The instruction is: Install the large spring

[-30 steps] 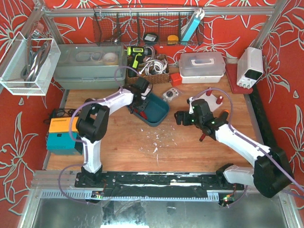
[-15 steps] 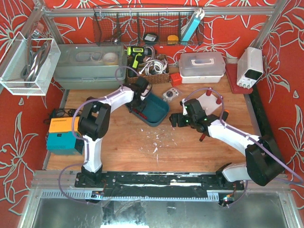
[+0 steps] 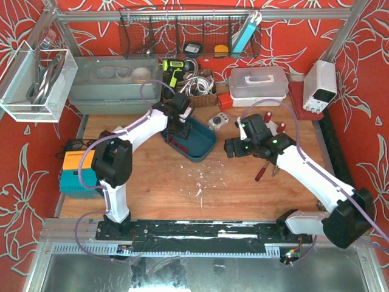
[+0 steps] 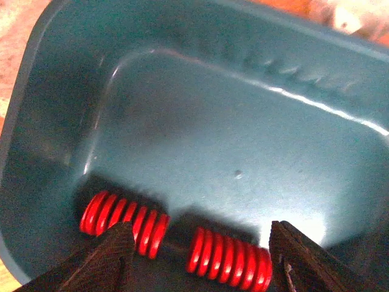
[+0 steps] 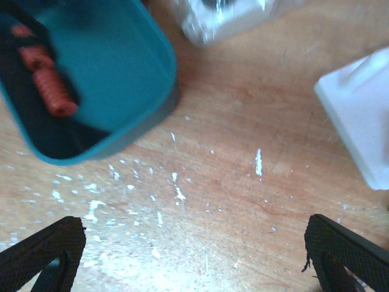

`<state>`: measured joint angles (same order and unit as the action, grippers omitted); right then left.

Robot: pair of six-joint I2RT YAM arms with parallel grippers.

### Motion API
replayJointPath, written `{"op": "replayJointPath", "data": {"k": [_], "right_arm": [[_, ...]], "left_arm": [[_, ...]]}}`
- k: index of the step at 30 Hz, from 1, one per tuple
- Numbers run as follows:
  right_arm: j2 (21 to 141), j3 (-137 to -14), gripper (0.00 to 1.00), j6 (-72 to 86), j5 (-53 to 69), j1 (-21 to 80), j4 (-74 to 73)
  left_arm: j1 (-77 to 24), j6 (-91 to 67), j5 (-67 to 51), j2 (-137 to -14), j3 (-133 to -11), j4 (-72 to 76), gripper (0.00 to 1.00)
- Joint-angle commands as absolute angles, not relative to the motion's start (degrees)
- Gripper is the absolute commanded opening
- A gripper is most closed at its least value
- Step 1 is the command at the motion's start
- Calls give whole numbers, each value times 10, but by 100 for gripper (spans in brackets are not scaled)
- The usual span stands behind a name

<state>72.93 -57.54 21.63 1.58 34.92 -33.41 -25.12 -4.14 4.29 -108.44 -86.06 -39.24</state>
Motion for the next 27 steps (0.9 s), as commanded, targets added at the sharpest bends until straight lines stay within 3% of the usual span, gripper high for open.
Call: {"op": "replayJointPath", "data": {"k": [1,7,11,27], "right_arm": [[681,-648,99,210,19,351,-469],[636,-634,99,178,20,351,-492],[666,-674,99,154,-34,351,-553],[660,-682,99,135,-37,350,-553]], "left_arm": [[-260,-92,30,-1104,-917,-471,63],[-275,-87,-1,-1114,-929,-498,63],[-283,-121,42,-1124,-934,-544,62],[-297,-535,185,-1215,-1098,-619,61]]}}
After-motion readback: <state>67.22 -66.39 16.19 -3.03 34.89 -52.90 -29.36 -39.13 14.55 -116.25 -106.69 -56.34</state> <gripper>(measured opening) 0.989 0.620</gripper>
